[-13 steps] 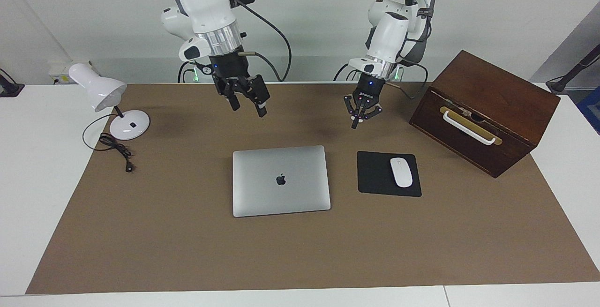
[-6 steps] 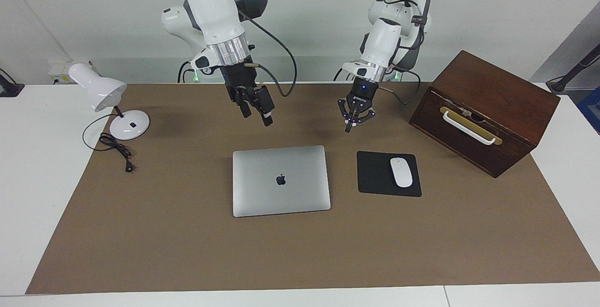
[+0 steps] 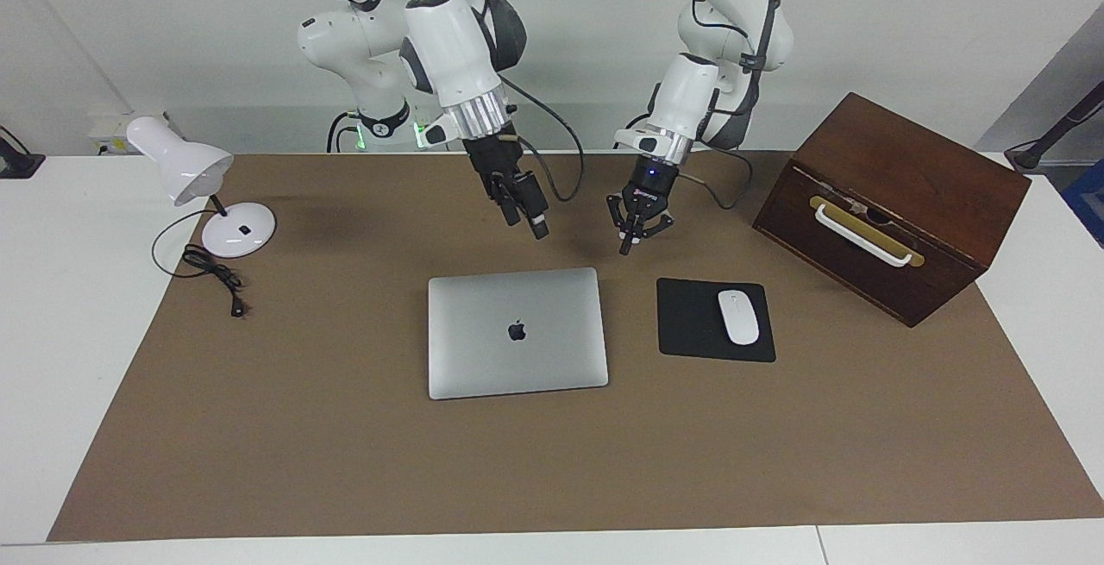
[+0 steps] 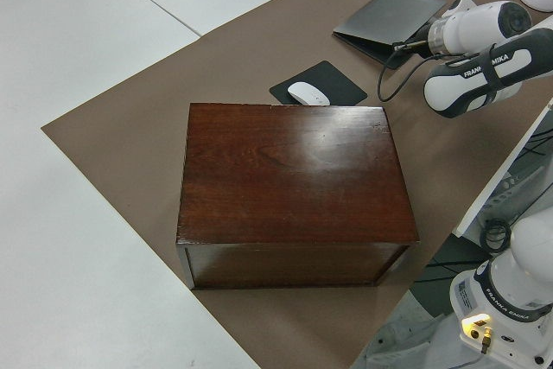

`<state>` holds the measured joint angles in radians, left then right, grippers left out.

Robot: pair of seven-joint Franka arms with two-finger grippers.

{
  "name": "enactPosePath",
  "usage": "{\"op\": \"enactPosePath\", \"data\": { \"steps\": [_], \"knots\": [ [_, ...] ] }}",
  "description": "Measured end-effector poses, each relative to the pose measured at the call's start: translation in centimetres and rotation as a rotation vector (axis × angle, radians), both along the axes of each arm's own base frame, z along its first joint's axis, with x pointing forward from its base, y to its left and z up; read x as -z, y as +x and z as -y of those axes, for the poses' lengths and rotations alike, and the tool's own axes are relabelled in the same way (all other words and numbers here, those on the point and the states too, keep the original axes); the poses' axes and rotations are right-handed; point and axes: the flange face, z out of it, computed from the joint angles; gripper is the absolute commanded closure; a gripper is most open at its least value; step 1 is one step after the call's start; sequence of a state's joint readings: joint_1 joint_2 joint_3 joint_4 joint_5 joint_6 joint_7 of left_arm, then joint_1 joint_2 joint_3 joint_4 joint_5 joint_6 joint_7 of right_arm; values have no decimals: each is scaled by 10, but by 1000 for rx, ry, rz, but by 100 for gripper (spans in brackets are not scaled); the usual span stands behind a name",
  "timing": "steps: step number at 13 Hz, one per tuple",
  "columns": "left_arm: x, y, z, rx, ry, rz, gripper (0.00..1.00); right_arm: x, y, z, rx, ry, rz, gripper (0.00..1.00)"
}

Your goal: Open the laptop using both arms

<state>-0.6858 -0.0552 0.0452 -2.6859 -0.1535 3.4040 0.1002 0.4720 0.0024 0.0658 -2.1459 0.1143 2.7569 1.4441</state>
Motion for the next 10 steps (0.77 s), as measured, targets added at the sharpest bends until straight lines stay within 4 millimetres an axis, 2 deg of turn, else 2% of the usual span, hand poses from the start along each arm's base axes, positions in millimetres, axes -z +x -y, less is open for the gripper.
{"op": "enactPosePath", "data": {
  "steps": [3,8,10],
  "knots": [
    [15,-4,6,14,6,9,100,41,14,-4,24,21,29,0],
    [27,-7,10,24,19,-2,100,54,13,-15,65,76,50,1],
    [33,-4,13,25,25,-9,100,72,2,-27,78,93,24,1]
  ]
}}
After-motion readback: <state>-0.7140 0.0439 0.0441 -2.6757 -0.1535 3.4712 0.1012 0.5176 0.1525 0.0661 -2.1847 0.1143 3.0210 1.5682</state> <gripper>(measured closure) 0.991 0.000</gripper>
